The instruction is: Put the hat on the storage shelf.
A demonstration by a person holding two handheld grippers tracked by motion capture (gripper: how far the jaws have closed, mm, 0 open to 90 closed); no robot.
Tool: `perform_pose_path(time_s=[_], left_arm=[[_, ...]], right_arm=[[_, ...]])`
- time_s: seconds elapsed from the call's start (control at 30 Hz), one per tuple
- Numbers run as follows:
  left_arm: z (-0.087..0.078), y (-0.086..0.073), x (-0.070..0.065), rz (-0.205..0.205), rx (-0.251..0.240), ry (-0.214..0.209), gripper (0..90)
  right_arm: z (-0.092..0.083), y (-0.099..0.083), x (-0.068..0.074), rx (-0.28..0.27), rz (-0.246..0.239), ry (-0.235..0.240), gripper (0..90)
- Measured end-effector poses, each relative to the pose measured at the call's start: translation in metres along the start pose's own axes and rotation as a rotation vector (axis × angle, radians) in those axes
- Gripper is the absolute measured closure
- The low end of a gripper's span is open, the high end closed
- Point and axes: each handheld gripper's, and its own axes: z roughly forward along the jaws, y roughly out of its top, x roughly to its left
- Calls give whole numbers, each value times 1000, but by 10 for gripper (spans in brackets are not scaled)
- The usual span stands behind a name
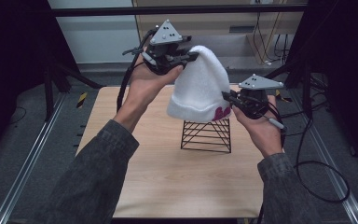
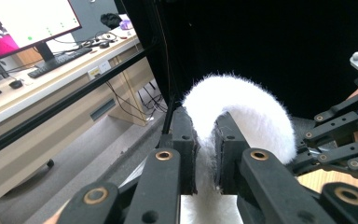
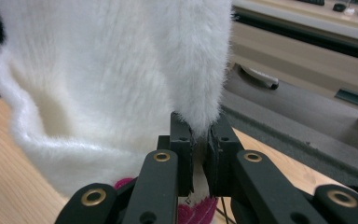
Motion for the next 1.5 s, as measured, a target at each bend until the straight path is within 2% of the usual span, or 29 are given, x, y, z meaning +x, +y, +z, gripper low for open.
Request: perform_pose_path(time_s=[0.33,0.57,0.7,0.87,1.1,1.27,1.4,1.5], left_arm=[[29,-9,7,-8,25,2,813],[38,-16,12,5,42,10,812],[42,-24,12,-5,48,7,812],[44,-34,8,-13,61,-1,812],[46,-42,-1,7,91,-11,810],[46,-47,-10,-1,104,-26,810],[48,-52,-20,7,114,-34,809],[50,-55,-24,8,123,-37,809]], right_arm=[[7,-14,-12,29,28,-24,830],[13,-17,-13,44,30,-30,830],[16,-23,-10,51,27,-23,830],[19,-36,-6,66,30,-11,830],[19,-47,-4,85,32,-7,830],[16,-57,0,102,35,-11,830],[11,-67,-1,110,56,-21,829],[9,-73,0,125,55,-18,829]])
